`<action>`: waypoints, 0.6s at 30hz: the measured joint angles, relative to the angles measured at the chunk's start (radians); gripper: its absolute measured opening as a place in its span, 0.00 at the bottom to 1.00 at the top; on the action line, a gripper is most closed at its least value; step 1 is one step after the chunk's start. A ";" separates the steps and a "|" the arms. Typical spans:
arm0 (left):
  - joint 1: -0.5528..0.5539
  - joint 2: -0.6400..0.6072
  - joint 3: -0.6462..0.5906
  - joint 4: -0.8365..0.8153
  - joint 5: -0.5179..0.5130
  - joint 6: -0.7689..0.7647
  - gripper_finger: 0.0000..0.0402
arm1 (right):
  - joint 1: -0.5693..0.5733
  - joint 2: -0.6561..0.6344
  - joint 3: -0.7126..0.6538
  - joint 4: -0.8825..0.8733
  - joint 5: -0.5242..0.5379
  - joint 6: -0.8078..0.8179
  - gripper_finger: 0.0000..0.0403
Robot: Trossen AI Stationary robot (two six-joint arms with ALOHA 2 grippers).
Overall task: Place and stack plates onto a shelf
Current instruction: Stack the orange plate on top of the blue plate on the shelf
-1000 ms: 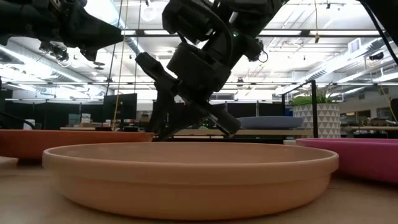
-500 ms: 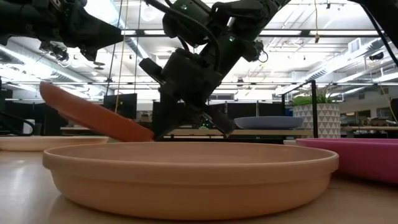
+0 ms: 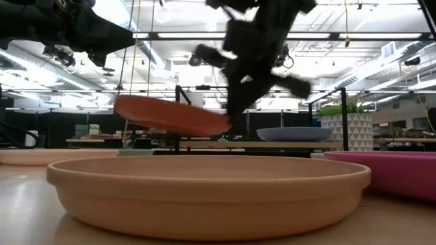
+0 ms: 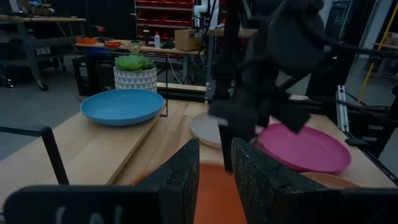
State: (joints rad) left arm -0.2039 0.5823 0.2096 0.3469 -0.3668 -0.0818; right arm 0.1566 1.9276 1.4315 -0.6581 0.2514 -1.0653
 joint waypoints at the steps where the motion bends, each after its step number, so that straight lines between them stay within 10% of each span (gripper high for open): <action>1: 0.000 0.000 0.000 0.000 0.000 0.000 0.25 | -0.002 -0.020 0.000 -0.050 0.009 0.041 0.04; 18: 0.000 0.000 0.001 0.000 0.000 -0.003 0.25 | -0.307 -0.285 0.000 -0.405 0.067 0.624 0.04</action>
State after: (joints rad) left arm -0.2039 0.5823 0.2104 0.3473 -0.3668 -0.0845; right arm -0.1503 1.6427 1.4315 -1.0627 0.3187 -0.4417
